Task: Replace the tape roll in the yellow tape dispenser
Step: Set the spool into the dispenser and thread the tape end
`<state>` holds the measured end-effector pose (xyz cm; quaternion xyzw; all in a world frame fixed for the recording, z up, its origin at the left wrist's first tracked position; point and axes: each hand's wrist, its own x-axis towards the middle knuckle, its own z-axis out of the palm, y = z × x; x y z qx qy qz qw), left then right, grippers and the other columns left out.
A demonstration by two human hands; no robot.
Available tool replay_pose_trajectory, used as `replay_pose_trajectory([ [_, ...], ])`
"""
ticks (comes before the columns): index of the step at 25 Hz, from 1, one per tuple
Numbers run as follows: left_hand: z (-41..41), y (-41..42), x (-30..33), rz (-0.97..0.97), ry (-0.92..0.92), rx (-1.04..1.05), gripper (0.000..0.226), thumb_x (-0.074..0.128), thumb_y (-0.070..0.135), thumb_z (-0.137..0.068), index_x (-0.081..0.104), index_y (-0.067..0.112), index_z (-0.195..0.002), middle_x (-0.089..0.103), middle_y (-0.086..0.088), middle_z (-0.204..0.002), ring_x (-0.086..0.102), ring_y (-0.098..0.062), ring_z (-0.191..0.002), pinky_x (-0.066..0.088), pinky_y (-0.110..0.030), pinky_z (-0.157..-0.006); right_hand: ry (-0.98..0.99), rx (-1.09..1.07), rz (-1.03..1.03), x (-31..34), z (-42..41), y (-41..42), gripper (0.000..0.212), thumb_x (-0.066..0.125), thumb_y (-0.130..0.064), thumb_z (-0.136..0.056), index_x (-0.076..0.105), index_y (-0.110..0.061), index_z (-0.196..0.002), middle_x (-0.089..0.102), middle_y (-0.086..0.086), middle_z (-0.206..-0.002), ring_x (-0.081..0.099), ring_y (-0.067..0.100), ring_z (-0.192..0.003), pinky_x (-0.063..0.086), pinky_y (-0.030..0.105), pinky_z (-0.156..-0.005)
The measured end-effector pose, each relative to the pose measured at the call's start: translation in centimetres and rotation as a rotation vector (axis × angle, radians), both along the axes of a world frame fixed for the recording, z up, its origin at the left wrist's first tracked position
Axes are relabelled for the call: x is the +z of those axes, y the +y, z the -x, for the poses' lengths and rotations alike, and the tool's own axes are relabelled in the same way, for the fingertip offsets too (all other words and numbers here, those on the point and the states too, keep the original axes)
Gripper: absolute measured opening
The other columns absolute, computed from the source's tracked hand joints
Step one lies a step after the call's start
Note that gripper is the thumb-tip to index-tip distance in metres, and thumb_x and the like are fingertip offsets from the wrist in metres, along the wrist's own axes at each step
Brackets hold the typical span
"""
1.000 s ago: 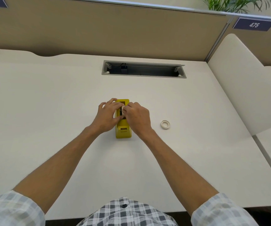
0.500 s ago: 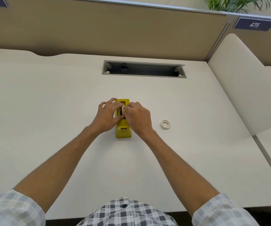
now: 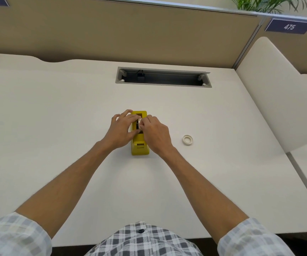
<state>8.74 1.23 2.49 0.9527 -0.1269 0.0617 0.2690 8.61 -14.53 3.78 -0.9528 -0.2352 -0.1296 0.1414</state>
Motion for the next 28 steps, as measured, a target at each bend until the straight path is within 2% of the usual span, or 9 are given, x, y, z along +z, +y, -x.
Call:
replay_pose_trajectory([
  [7,0.3,0.0,-0.6,0.031,0.056,-0.02,0.046,0.052,0.029,-0.096,0.045,0.018,-0.14,0.046,0.003,-0.146,0.021,-0.018,-0.145,0.022,-0.047,-0.113,0.041,-0.009,-0.006,-0.3,0.6,-0.2,0.011,0.05,-0.013,-0.098,0.059,-0.011,-0.103,0.059,0.005,-0.099,0.054,0.02,-0.09,0.031,0.026,-0.055],
  [11,0.9,0.0,-0.8,0.15,0.131,-0.053,0.053,0.032,0.014,-0.093,0.034,0.015,-0.146,0.036,0.001,-0.152,0.015,-0.017,-0.147,0.028,-0.043,-0.114,0.058,-0.032,-0.007,-0.2,0.8,-0.1,0.016,0.043,-0.015,-0.101,0.058,-0.011,-0.103,0.058,0.004,-0.099,0.054,0.021,-0.09,0.034,0.029,-0.054],
  [15,1.3,-0.1,-1.1,0.241,0.2,-0.045,0.065,0.033,0.005,-0.097,0.013,0.035,-0.152,0.017,0.001,-0.158,0.023,-0.017,-0.143,0.029,-0.035,-0.113,0.078,-0.041,-0.018,-0.4,1.3,-0.1,0.019,0.041,-0.019,-0.103,0.059,-0.011,-0.104,0.059,0.004,-0.102,0.054,0.02,-0.092,0.037,0.029,-0.056],
  [18,1.3,0.0,-1.4,0.236,0.18,-0.02,0.064,0.037,0.008,-0.098,0.015,0.036,-0.151,0.018,0.001,-0.157,0.033,-0.021,-0.138,0.032,-0.031,-0.107,0.087,-0.056,-0.027,-0.5,1.6,-0.2,0.02,0.042,-0.02,-0.103,0.059,-0.011,-0.106,0.059,0.004,-0.103,0.054,0.02,-0.092,0.036,0.027,-0.057],
  [22,1.4,0.1,-2.0,0.202,0.163,0.025,0.055,0.039,0.017,-0.101,0.02,0.033,-0.151,0.019,0.0,-0.158,0.034,-0.025,-0.139,0.032,-0.035,-0.108,0.089,-0.064,-0.061,-0.7,2.1,-0.2,0.02,0.043,-0.021,-0.103,0.059,-0.011,-0.106,0.06,0.005,-0.102,0.055,0.02,-0.091,0.034,0.027,-0.057],
  [25,1.4,0.0,-2.2,0.206,0.159,0.037,0.055,0.039,0.017,-0.101,0.021,0.033,-0.15,0.02,0.0,-0.158,0.034,-0.026,-0.139,0.033,-0.041,-0.11,0.069,-0.068,-0.081,-0.8,2.6,-0.2,0.02,0.044,-0.022,-0.102,0.061,-0.011,-0.104,0.061,0.005,-0.099,0.056,0.02,-0.088,0.033,0.027,-0.056],
  [28,1.4,-0.2,-2.2,0.202,0.155,0.039,0.055,0.038,0.017,-0.101,0.021,0.033,-0.15,0.02,0.0,-0.158,0.034,-0.025,-0.139,0.033,-0.04,-0.109,0.047,-0.073,-0.098,-0.7,3.0,-0.3,0.019,0.047,-0.021,-0.101,0.062,-0.009,-0.101,0.062,0.006,-0.095,0.057,0.021,-0.083,0.034,0.026,-0.056],
])
